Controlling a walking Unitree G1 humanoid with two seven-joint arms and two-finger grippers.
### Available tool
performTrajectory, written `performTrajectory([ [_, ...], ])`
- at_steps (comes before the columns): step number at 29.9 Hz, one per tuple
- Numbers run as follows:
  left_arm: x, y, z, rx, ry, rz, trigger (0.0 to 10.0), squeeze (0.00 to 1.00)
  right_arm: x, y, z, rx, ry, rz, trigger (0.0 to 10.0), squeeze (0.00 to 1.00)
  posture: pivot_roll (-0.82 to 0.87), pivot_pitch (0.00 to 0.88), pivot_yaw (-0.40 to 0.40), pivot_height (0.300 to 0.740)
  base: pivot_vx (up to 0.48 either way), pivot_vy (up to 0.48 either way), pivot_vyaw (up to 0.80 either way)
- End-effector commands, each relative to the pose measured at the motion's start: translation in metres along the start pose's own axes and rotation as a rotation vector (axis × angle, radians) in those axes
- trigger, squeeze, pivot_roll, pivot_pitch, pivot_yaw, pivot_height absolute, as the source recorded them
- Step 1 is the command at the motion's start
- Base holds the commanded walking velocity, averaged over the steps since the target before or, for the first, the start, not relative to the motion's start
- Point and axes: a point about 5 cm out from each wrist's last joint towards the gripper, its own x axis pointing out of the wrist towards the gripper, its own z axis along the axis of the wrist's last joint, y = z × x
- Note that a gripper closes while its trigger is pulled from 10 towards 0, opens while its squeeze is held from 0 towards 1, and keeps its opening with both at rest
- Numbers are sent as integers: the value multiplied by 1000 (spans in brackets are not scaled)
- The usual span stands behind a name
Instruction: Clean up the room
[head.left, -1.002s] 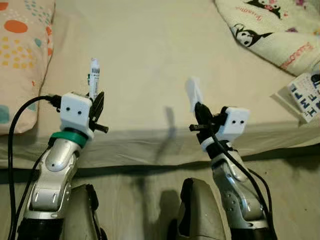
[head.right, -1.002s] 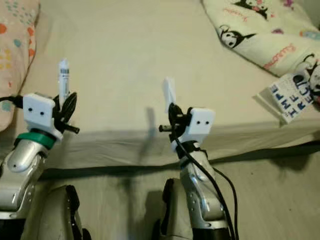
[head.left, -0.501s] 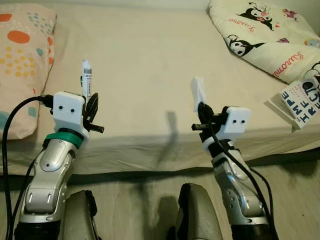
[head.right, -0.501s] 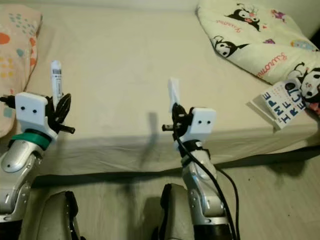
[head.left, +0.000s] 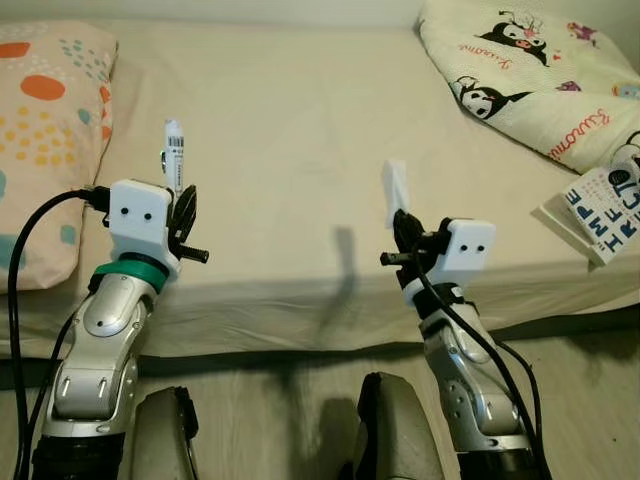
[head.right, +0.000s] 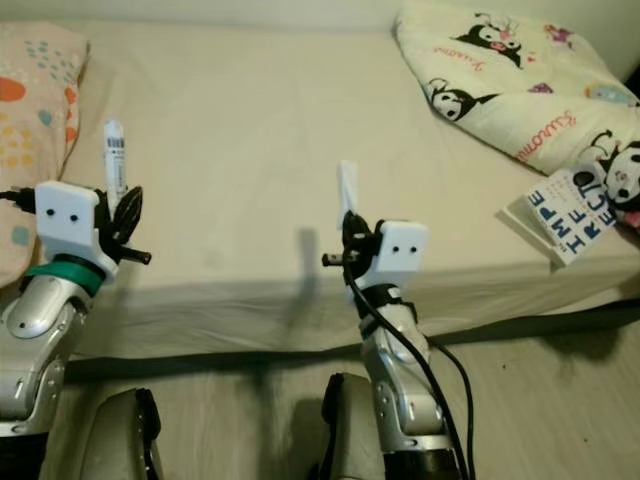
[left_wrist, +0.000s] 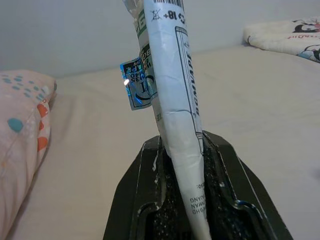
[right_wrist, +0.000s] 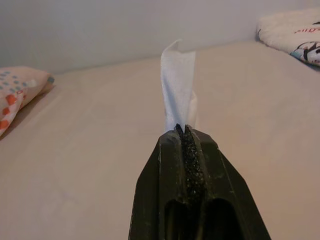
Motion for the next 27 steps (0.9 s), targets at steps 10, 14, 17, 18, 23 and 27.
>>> performTrajectory([
  [10, -1, 1, -6, 6, 27, 13, 10000, 0, -2, -2, -4, -3, 6, -15, 10000, 0, 80, 60, -8, 617, 0, 0, 0],
  [14, 0, 1, -7, 7, 31, 13, 10000, 0, -2, -3, -5, -6, 6, -16, 10000, 0, 78, 60, -5, 632, 0, 0, 0],
  [17, 0, 1, -8, 9, 34, 13, 10000, 0, -2, -3, -5, -7, 5, -19, 10000, 0, 78, 60, -5, 642, 0, 0, 0],
  [18, 0, 1, -8, 9, 36, 14, 10000, 0, -2, -3, -5, -7, 5, -20, 10000, 0, 77, 61, -3, 647, 0, 0, 0],
  [23, 1, 2, -9, 3, 45, 23, 10000, 0, -2, -4, -5, -8, 5, -24, 10000, 0, 76, 61, -1, 671, 0, 0, 0],
  [27, 2, 2, -10, 0, 55, 30, 10000, 0, -2, -4, -6, -10, 4, -25, 10000, 0, 76, 60, 2, 691, 0, 0, 0],
])
